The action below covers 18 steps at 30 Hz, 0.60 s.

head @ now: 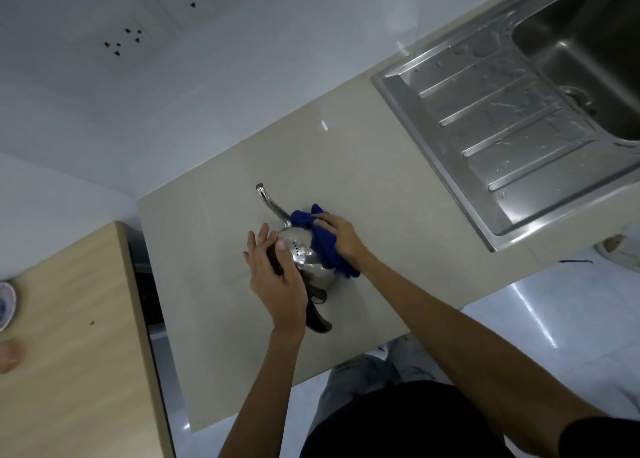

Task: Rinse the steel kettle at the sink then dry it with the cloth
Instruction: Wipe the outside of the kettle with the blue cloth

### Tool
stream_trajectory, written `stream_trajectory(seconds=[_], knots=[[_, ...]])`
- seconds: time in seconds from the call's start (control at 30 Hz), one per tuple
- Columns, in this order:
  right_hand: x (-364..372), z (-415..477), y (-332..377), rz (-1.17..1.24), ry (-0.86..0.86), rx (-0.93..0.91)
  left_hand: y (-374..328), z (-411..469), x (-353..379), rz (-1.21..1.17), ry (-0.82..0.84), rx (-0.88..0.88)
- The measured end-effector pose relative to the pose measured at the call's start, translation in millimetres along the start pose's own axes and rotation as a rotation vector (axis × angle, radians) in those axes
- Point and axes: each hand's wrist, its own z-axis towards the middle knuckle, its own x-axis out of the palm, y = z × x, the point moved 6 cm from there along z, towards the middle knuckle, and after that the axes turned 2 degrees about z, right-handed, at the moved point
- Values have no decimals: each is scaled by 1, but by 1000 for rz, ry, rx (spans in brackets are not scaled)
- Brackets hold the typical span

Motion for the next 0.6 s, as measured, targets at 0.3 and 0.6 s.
stream_trajectory(seconds=[0.3, 0.6], knots=[[5, 33, 57, 55, 306, 212, -2, 23, 2, -52, 186, 130], [-47, 11, 30, 103, 157, 189, -6, 39, -4, 368, 407, 370]])
